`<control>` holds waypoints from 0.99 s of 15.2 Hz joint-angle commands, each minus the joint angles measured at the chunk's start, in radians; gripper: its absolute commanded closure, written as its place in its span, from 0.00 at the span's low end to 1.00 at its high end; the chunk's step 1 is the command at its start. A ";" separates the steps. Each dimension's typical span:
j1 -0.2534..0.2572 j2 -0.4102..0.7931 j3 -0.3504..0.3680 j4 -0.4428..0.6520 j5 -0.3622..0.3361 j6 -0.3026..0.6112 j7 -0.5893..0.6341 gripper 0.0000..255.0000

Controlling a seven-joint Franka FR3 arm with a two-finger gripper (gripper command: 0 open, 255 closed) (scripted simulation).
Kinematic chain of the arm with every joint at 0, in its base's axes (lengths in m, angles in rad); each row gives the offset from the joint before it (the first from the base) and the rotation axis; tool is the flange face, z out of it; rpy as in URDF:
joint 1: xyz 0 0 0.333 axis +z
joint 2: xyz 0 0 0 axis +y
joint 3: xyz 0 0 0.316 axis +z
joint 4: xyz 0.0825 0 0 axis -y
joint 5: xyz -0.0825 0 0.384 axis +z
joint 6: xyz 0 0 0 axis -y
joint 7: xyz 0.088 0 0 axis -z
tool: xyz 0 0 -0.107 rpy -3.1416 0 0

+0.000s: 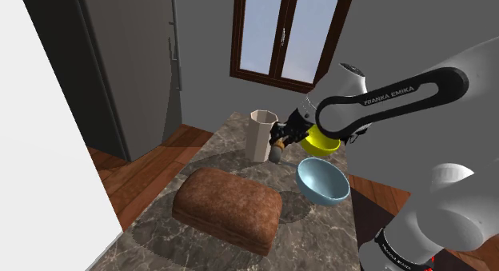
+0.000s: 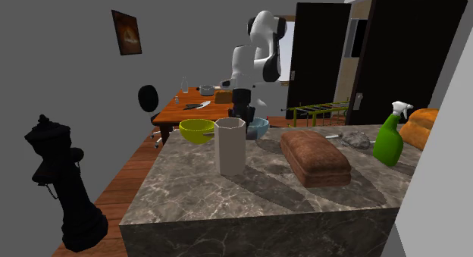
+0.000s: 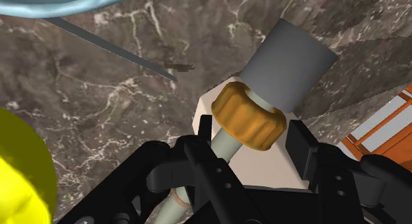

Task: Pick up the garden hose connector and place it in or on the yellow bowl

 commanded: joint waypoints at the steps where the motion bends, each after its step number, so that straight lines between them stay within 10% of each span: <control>1: -0.009 -0.020 0.003 0.018 -0.011 -0.039 0.010 1.00; 15: -0.041 -0.131 0.005 0.138 -0.057 -0.269 0.051 1.00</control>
